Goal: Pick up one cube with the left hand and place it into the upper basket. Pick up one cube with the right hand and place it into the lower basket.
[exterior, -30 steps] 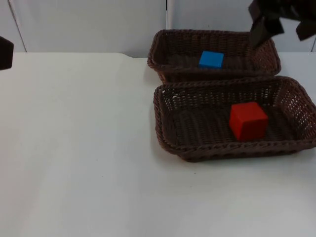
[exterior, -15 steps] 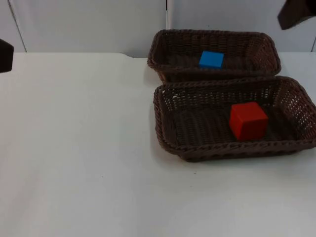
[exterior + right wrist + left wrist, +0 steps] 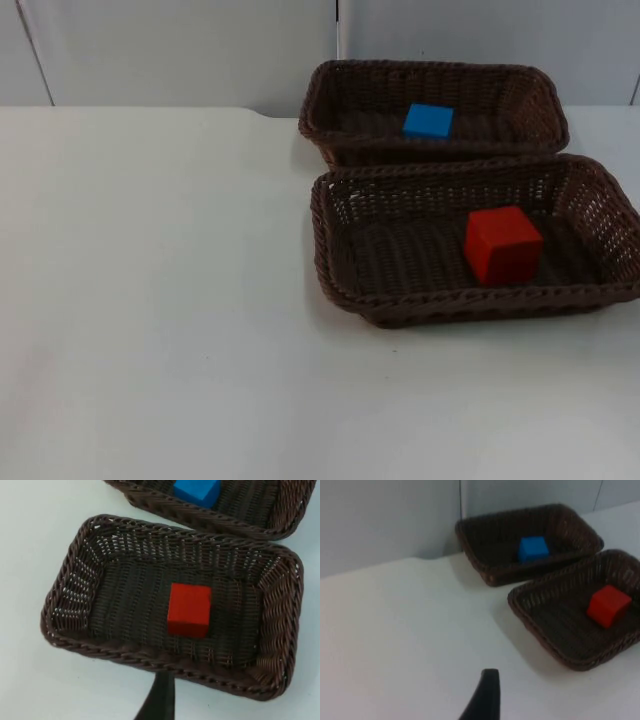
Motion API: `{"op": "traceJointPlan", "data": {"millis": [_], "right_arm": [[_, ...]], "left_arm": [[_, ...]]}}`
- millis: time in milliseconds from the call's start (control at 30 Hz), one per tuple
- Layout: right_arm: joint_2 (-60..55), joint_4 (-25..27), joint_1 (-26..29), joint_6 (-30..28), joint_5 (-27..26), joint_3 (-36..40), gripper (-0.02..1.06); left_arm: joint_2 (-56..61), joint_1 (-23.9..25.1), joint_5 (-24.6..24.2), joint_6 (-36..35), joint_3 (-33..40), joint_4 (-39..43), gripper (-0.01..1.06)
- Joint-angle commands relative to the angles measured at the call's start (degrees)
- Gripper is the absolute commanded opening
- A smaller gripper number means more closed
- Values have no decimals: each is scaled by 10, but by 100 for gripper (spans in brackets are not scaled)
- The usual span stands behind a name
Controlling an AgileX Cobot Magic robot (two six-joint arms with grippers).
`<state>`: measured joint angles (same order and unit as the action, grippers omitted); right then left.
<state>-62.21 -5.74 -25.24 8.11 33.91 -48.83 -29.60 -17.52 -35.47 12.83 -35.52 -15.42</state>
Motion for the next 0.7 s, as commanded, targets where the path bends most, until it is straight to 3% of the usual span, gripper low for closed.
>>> {"op": "traceJointPlan", "data": {"millis": [0, 300, 433, 667], "right_arm": [[34, -2, -1, -2, -16, 20, 78], [176, -2, -1, -2, -15, 68, 78], [256, -2, -1, -2, 12, 74, 78], [353, -3, -1, -6, 80, 74, 78]], "left_arm": [[13, 1, -7, 4, 3, -2, 79], [60, 1, -58, 8, 3, -2, 79], [86, 1, -102, 8, 3, -2, 79], [142, 1, -130, 8, 10, -4, 79]]}}
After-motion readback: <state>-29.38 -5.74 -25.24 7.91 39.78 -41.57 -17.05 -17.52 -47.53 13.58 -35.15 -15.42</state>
